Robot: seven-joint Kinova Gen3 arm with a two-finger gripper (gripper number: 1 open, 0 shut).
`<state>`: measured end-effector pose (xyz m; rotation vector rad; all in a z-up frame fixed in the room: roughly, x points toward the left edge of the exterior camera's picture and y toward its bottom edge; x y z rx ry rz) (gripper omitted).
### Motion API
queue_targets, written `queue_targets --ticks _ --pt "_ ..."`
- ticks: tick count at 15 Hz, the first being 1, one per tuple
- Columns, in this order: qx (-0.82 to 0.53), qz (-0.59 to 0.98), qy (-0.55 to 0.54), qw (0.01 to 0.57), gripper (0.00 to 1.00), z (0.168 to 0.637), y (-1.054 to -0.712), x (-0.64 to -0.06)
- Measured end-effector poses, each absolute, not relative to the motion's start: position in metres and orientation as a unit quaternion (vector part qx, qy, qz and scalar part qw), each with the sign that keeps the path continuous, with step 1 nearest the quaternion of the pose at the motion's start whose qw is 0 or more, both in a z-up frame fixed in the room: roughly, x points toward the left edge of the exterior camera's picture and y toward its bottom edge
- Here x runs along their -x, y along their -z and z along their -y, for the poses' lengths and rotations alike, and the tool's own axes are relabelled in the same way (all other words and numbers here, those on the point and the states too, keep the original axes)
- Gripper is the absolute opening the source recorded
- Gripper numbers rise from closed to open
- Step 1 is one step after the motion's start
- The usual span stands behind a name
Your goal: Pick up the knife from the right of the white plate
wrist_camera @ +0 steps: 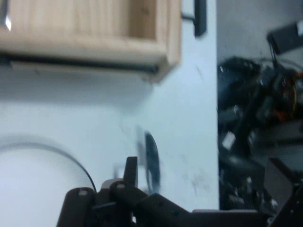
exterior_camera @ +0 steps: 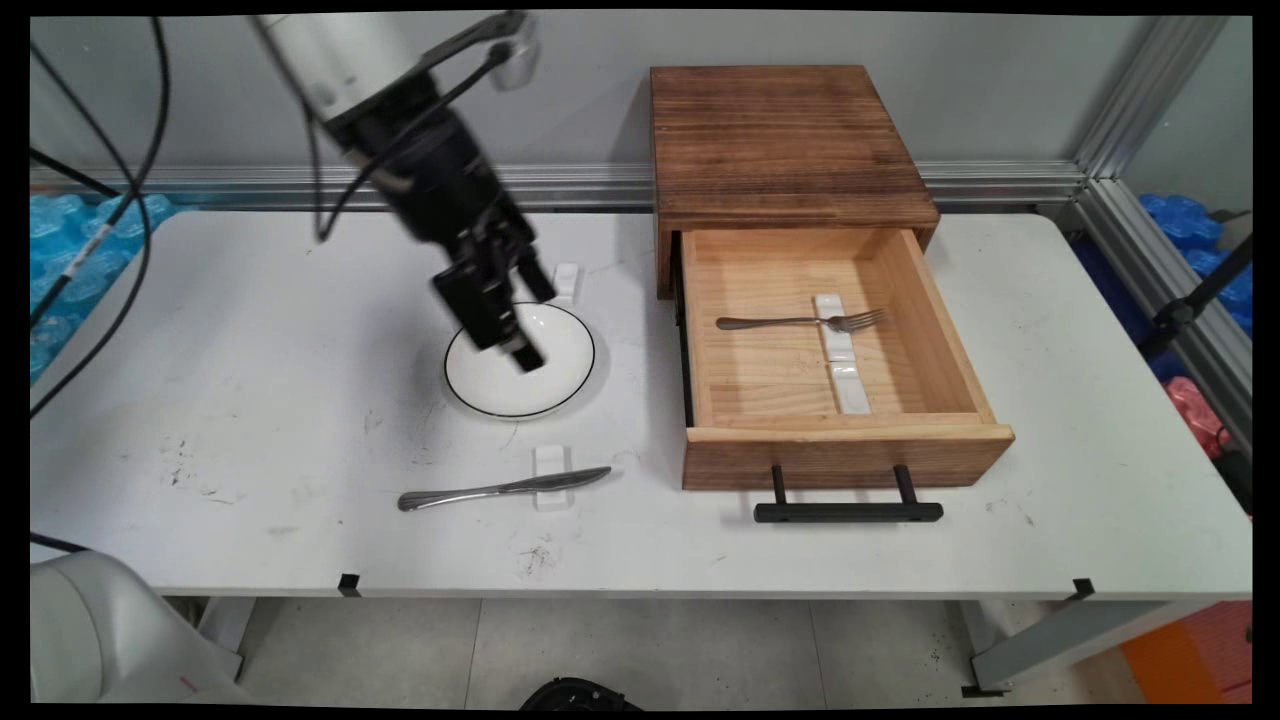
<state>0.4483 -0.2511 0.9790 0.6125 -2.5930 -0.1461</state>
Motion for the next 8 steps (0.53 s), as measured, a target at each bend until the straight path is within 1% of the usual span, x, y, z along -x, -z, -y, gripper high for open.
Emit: queue_targets --ticks 8 --pt "-0.215 0.957 0.056 0.189 1.0 0.196 -0.957 -0.479"
